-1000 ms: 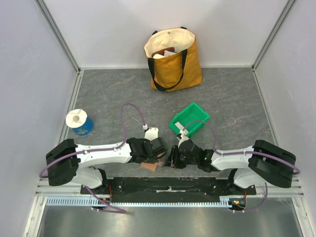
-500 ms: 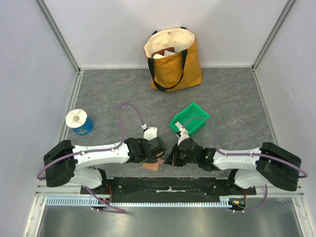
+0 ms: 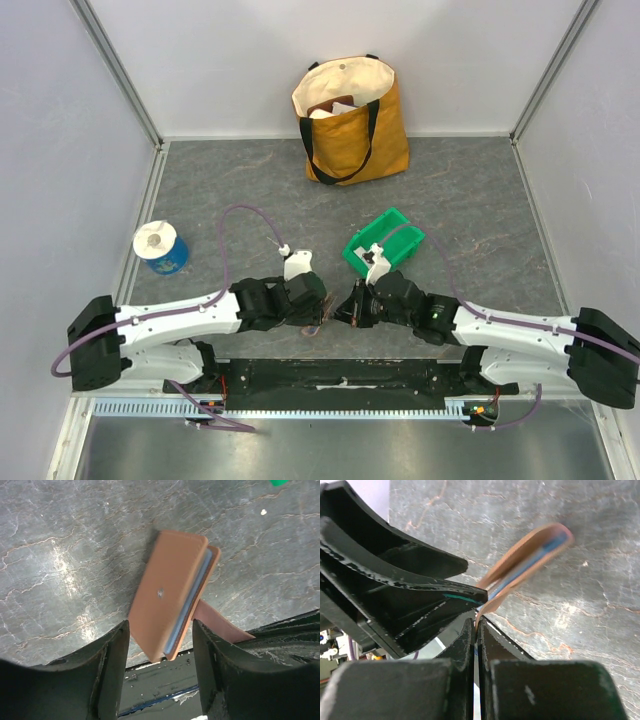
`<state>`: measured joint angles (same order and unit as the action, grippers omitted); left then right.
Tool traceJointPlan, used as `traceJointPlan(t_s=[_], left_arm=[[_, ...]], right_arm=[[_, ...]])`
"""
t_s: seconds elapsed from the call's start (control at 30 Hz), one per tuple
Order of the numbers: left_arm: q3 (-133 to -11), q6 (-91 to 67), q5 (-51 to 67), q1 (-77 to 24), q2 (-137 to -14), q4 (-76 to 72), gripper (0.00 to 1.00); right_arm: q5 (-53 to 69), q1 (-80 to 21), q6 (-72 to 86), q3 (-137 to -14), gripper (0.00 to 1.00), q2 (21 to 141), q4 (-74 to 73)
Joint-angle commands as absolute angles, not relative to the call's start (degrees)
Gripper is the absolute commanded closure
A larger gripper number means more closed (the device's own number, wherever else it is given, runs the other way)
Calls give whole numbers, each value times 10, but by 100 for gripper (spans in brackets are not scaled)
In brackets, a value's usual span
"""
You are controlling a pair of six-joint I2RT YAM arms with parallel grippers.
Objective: Put the credit cards into the card holder
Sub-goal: Open the card holder at the center of the board.
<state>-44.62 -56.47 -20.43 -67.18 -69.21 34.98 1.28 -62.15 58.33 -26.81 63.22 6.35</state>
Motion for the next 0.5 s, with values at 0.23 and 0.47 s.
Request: traceJointPlan(t_s=[0.23,0.47], left_arm=[[-414,-545,-192,-653,-652,302,42],[-375,-552,-186,-630,-645,293,40]], right_arm=[[-2,-624,559,-317,100,643,47],[-18,-623,554,-305,100,612,1]])
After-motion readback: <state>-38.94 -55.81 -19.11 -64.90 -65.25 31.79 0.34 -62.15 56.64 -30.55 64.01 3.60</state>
